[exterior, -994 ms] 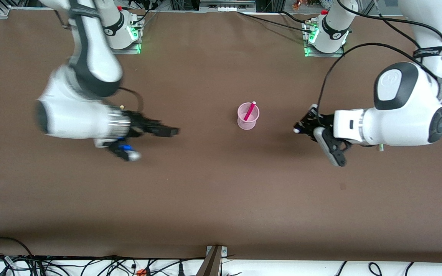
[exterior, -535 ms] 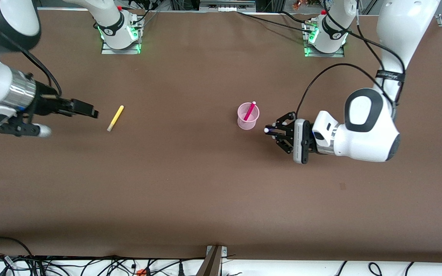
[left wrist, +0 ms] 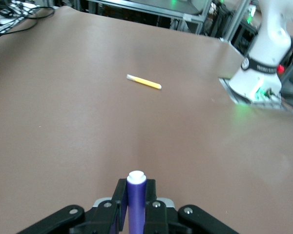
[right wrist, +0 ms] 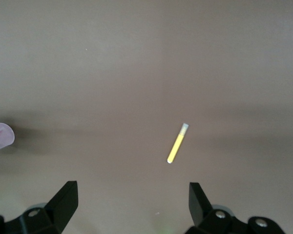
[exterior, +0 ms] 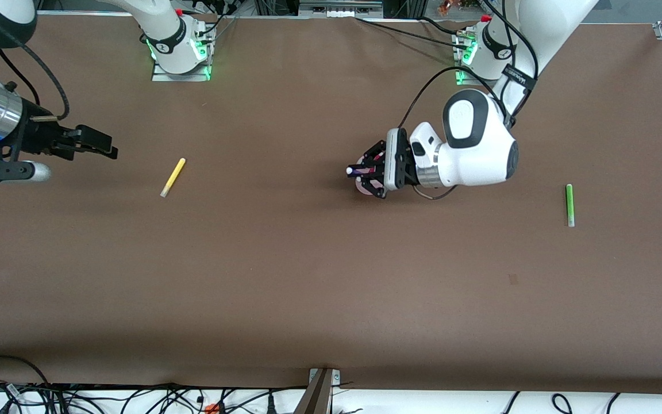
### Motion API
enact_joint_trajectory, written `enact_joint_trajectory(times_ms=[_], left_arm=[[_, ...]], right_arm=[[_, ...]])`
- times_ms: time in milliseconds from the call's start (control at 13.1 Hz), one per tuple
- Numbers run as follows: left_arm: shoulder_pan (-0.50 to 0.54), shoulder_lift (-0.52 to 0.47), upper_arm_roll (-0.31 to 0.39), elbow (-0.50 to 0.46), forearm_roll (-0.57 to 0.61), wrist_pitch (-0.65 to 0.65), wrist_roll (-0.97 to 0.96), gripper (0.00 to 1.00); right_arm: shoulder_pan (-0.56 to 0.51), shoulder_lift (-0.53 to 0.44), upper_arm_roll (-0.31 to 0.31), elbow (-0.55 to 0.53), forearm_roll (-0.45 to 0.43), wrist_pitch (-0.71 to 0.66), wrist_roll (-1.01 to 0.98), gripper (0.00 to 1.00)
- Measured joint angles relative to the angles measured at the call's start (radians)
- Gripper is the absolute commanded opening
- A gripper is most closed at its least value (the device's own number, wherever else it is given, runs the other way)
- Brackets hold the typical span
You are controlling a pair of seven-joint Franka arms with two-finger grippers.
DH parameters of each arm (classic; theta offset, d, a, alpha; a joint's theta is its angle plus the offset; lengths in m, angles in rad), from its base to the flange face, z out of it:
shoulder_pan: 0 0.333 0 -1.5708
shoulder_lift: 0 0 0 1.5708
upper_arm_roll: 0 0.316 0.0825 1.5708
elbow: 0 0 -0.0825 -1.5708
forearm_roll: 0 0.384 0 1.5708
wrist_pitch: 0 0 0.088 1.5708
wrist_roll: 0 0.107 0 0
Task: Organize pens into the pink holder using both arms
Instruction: 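Lower the blue pen into the cup and open the left gripper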
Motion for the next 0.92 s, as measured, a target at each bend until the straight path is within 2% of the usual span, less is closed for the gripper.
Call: enact_joint_trajectory(times_ms=[153,306,459,765,841,918], left_arm=[[0.002,-0.014,-0.01,-0.038,0.0,0.007,0.036,0.0],[0.003,-0.03,-0.011,-0.073,0.0,0.017,0.048,0.0],[0.003,-0.036,-0.019,-0.108,0.0,0.047,0.052,0.0],[0.003,-0.037,-0.027,-0.137,0.0,0.088,0.063,0.0],[0.003,-0.037,-0.028,-0.141,0.0,0.088,0.063,0.09],[0.002,-0.034,-0.03,-0.148,0.0,0.088,0.062,0.99]], right_arm=[[-0.18,-0.064,0.192,-0.048,-0.054,0.004,-0.002,1.0],[-0.28,-0.158,0.327,-0.128,-0.086,0.024,0.016,1.0],[-0.3,-0.24,0.386,-0.191,-0.108,0.032,0.07,1.0],[-0.303,-0.26,0.396,-0.21,-0.166,0.058,0.078,1.0],[-0.303,-0.255,0.396,-0.207,-0.17,0.065,0.078,1.0],[-0.303,-0.25,0.396,-0.199,-0.171,0.072,0.078,1.0]])
